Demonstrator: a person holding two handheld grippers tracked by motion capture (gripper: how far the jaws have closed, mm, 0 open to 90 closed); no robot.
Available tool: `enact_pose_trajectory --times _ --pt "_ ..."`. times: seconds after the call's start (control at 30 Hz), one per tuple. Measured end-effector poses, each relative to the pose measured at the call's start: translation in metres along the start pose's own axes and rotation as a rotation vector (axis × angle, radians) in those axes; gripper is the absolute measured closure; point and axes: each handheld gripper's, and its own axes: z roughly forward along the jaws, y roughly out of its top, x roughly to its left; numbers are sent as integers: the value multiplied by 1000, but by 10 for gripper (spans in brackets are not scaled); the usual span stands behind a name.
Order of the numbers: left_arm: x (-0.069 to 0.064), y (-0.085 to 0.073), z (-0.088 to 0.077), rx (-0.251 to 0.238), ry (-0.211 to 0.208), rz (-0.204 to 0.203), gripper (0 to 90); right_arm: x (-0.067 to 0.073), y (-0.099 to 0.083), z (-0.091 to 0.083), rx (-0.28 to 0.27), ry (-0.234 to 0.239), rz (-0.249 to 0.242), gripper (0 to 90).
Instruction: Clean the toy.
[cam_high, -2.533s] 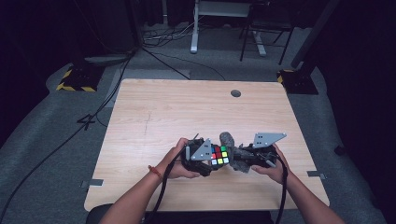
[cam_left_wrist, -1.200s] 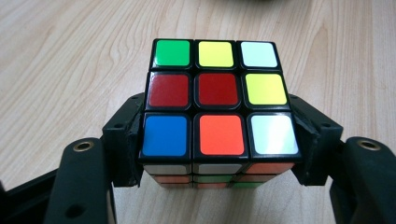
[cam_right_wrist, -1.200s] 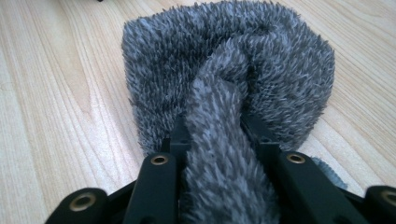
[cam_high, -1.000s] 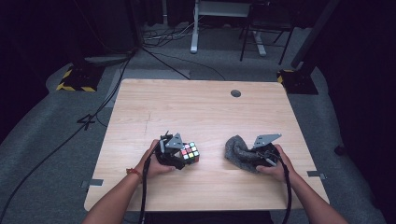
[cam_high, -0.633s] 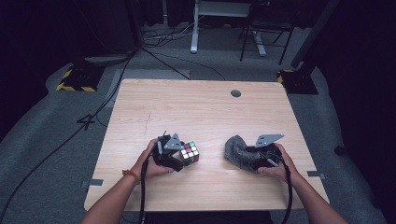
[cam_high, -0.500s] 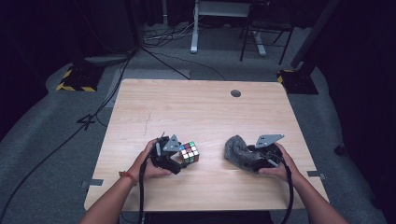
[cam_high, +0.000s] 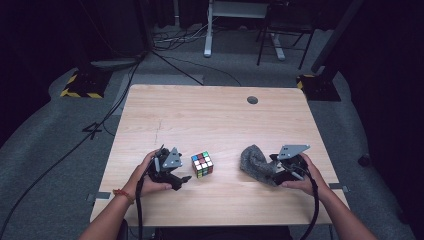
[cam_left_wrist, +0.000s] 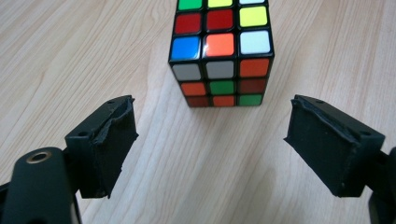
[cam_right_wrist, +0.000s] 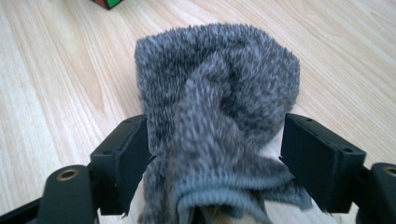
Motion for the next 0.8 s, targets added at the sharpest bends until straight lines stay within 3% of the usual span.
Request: enact_pose_trajectory --times 0.37,0.63,0.7,0.8 --pt "2 -25 -18 50 64 -30 172 0 -20 -19 0 -54 -3 249" --pt "3 -41 -23 53 68 -79 173 -7 -45 -35 -5 -91 43 250" --pt "3 -45 -24 54 87 -79 176 -10 -53 -39 0 -108 57 249" --pt "5 -51 -23 54 89 -101 183 -15 -68 -44 -10 -125 98 250"
